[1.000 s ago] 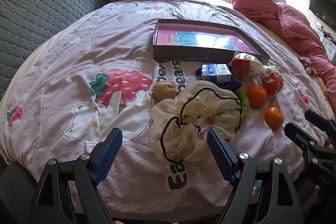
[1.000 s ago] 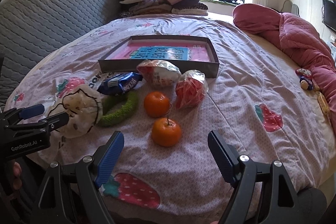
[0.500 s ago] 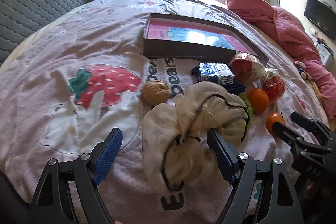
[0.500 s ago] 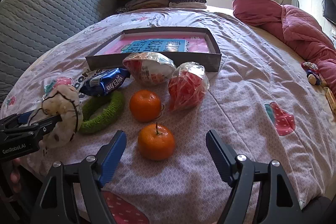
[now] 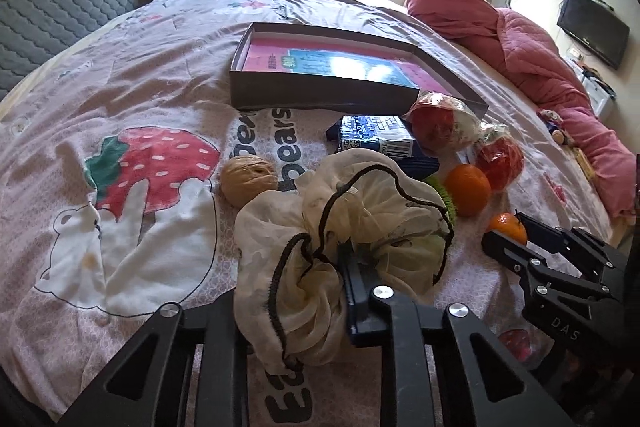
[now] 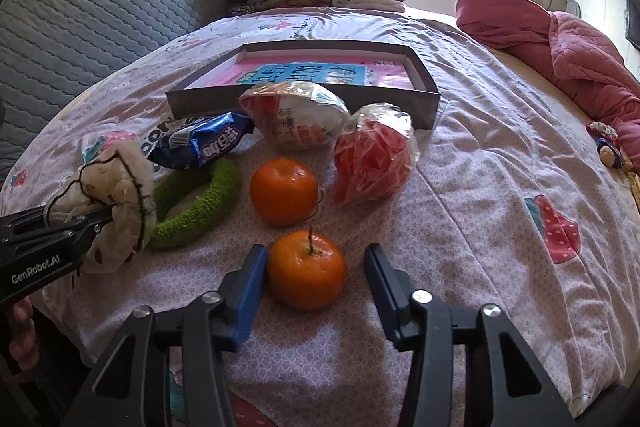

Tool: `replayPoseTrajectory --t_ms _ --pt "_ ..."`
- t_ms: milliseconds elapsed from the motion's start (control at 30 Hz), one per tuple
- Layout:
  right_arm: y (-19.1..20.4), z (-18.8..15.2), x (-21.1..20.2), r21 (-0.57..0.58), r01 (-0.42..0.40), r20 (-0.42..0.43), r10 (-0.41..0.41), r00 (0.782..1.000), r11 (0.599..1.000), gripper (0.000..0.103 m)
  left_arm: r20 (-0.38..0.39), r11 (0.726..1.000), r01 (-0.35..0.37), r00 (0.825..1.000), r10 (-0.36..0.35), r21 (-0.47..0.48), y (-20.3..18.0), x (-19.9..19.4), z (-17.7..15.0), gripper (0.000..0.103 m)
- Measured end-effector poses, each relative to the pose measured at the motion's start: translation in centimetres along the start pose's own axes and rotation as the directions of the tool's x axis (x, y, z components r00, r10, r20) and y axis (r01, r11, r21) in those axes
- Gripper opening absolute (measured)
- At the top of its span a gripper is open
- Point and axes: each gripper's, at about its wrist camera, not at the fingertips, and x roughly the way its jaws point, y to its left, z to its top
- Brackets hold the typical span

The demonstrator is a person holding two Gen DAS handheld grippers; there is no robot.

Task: Organize objects
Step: 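Reach the left tool to the cream mesh scrunchie and close on it, then lift the scrunchie with the left tool while the right tool grasps an orange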

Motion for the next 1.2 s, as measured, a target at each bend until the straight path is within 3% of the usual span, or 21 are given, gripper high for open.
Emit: replayPoseTrajectory --t_ms 200,600,933,1200 --pt "0.3 -0.2 -0.2 -0.021 -0.004 0.009 0.004 1.000 1.000 0.040 0.018 1.000 0.030 0.999 -0.030 0.008 0.0 -0.5 -0.1 0.012" --pt "0.5 0.4 -2.2 -0.034 -0.011 0.074 0.013 0.997 0.999 0.040 0.067 0.999 0.049 0.997 -0.050 0.017 -0.6 -2.9 -0.1 0.012" --pt "1.1 1.2 -4.1 -0.043 -0.015 0.131 0.021 0.991 0.999 0.040 0.094 1.000 0.001 0.996 -0.003 0.019 -1.3 -4.6 0.3 0.012" --pt "1.2 2.5 -5.2 -0.046 -0.025 0.174 0.033 0.984 0.999 0.040 0.126 1.000 0.001 0.992 -0.004 0.025 -2.1 -5.2 1.5 0.012"
